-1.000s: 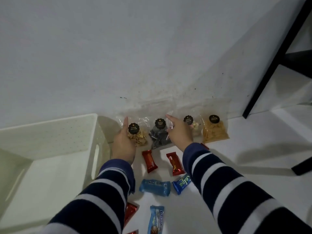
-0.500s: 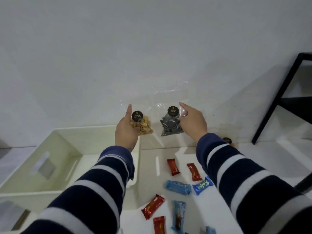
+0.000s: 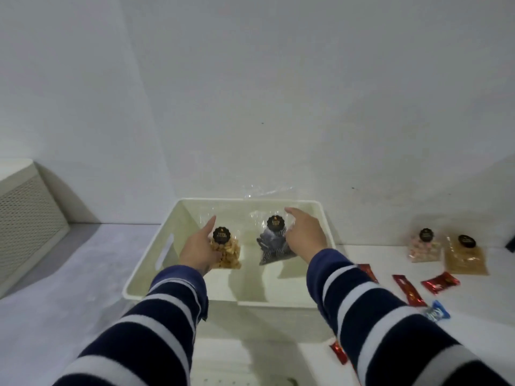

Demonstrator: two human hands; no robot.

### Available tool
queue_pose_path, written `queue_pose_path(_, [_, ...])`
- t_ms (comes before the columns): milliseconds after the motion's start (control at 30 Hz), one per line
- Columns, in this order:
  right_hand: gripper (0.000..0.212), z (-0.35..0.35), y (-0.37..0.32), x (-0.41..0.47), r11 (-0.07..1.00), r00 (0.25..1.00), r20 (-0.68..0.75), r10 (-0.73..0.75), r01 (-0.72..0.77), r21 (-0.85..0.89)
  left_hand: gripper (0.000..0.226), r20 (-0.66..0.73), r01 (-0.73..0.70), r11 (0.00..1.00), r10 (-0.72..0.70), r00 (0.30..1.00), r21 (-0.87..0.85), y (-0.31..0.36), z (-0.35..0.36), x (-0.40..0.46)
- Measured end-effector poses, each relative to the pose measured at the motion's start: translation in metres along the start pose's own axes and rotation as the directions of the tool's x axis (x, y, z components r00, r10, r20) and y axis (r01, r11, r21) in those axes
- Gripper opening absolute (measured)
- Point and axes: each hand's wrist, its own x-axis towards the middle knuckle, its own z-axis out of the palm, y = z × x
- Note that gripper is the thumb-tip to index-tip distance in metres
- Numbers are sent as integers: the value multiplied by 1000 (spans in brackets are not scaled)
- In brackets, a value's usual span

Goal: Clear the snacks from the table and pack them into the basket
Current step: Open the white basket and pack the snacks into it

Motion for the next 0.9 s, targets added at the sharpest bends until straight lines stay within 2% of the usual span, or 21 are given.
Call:
queue_pose_path(100, [64,41,-2,13,995,997,35,71,-73,61,93,35,24,999,-25,999,21,-29,-8,23])
queue_pose_path(300, [55,104,-4,51,979,985,66,158,-165,123,102,-7,-20,997,20,1000,77,-56,-6,75])
queue_pose_path(433, [54,132,2,69,986,989,59,135,-140,93,85,-43,13,985,-6,999,174,-74,12,103])
queue_pose_path(500, [54,142,5,74,985,988,73,135,-142,97,67,-22,-4,980,8,1000,200,-84,21,111])
queue_pose_path(567, [54,148,4,76,984,986,100,137,-147,98,62,7,-18,959,17,1000,281,-89,24,113])
queue_pose_path(667, [54,148,3,78,984,979,153,138,-153,89,86,37,70,953,-85,996,295,-85,21,110])
queue_pose_path(733, [57,139,0,77,987,965,224,134,-150,56,92,46,83,939,-104,993,333,-76,11,103])
queue_pose_path(833, [54,114,-6,69,994,946,302,114,-108,-36,90,62,96,945,-121,991,311,-64,-1,96])
queue_pose_path(900, [48,90,-10,59,994,947,310,82,-57,-90,78,73,68,928,-101,992,365,-49,-10,84])
